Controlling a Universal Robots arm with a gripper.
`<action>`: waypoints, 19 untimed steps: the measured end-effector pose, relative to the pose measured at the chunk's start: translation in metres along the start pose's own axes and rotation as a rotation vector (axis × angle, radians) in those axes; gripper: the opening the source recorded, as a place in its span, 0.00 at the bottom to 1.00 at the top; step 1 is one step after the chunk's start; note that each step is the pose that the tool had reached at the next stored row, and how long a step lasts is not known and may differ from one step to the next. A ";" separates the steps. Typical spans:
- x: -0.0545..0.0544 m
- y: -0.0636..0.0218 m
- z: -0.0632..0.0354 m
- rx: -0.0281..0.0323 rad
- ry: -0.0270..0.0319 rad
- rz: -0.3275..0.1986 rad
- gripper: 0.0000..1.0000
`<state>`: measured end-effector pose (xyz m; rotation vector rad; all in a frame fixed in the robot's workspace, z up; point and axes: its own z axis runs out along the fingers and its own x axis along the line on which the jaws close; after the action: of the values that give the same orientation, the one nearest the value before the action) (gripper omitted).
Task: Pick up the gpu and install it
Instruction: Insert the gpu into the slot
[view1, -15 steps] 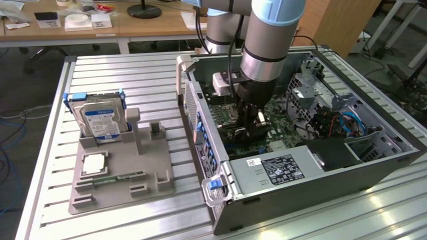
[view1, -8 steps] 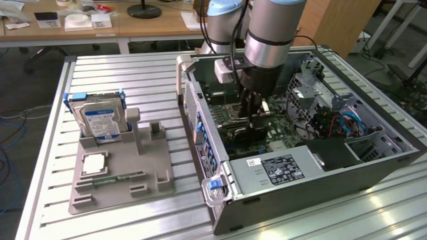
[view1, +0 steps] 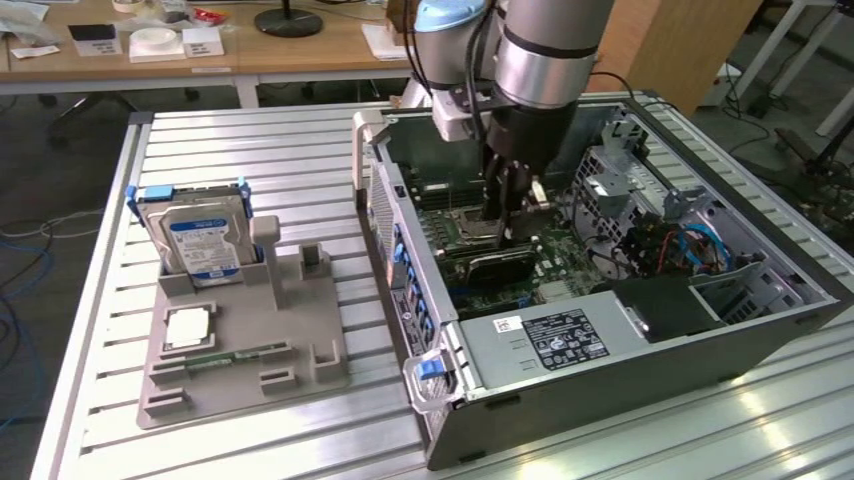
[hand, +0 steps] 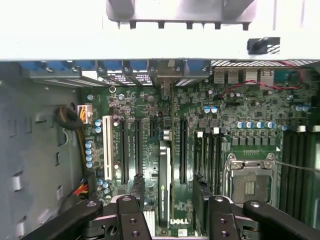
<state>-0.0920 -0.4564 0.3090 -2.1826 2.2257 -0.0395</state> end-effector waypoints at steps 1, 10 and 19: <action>0.000 -0.0001 -0.0026 -0.0001 0.0001 0.000 0.51; 0.000 -0.0008 -0.0185 0.0000 -0.0001 0.000 0.51; 0.000 -0.0058 -0.0189 -0.0050 0.0003 0.000 0.51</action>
<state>-0.0868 -0.4564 0.3280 -2.1854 2.2283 -0.0344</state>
